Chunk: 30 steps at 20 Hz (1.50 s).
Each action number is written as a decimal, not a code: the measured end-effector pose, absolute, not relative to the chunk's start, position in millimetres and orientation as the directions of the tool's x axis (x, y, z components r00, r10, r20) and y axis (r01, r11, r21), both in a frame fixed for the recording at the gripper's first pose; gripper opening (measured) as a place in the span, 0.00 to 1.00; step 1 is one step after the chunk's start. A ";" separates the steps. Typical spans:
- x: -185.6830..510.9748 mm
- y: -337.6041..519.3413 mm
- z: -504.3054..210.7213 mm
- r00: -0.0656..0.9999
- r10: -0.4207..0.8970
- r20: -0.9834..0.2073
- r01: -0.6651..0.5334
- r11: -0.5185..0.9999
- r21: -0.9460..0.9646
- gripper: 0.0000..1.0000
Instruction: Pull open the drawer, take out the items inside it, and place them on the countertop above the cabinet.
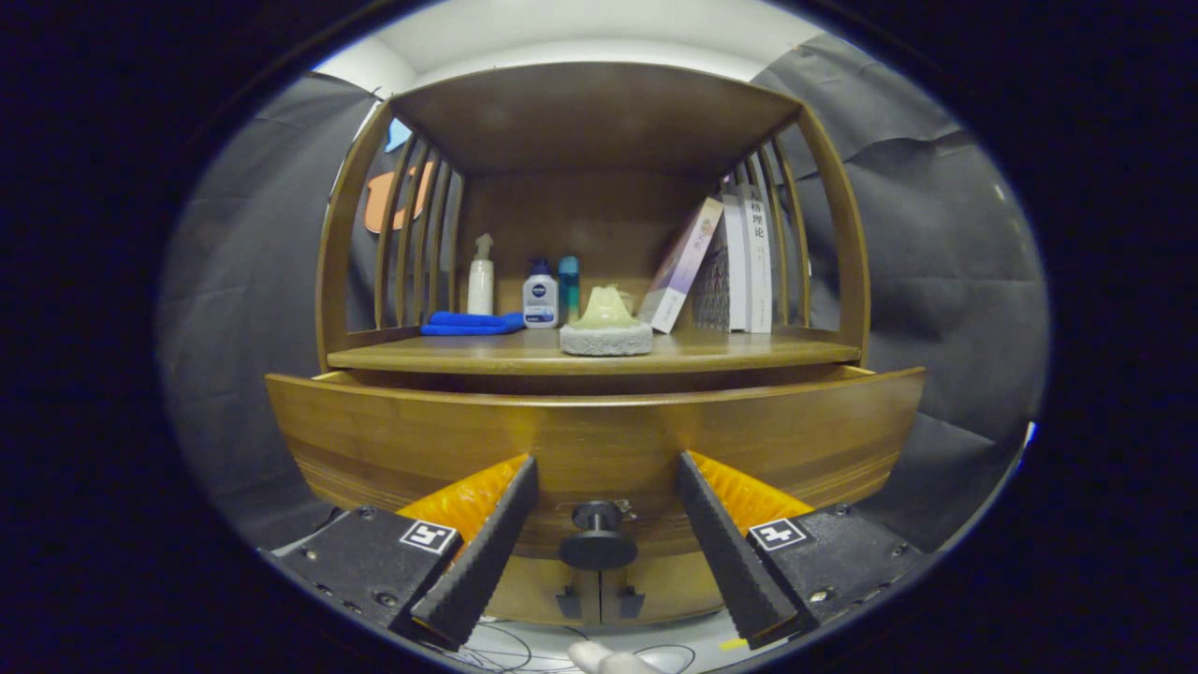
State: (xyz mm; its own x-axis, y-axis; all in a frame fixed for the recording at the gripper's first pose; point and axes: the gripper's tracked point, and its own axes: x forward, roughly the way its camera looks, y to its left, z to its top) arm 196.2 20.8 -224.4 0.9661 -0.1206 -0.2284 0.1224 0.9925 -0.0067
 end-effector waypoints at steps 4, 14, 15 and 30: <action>217.8 19.2 -226.3 0.970 -0.116 -0.214 0.117 0.993 -0.007 0.99; 245.9 16.1 -225.4 0.976 -0.101 -0.192 0.102 0.995 -0.004 0.99; 243.1 16.6 -224.3 0.977 -0.097 -0.188 0.101 0.995 0.009 0.99; 224.3 10.9 -188.3 0.964 -0.099 -0.246 0.096 0.995 -0.024 0.99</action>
State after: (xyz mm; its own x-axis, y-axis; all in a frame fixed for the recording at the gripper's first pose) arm 224.3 10.9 -188.3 0.9642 -0.0990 -0.2458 0.0961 0.9951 -0.0238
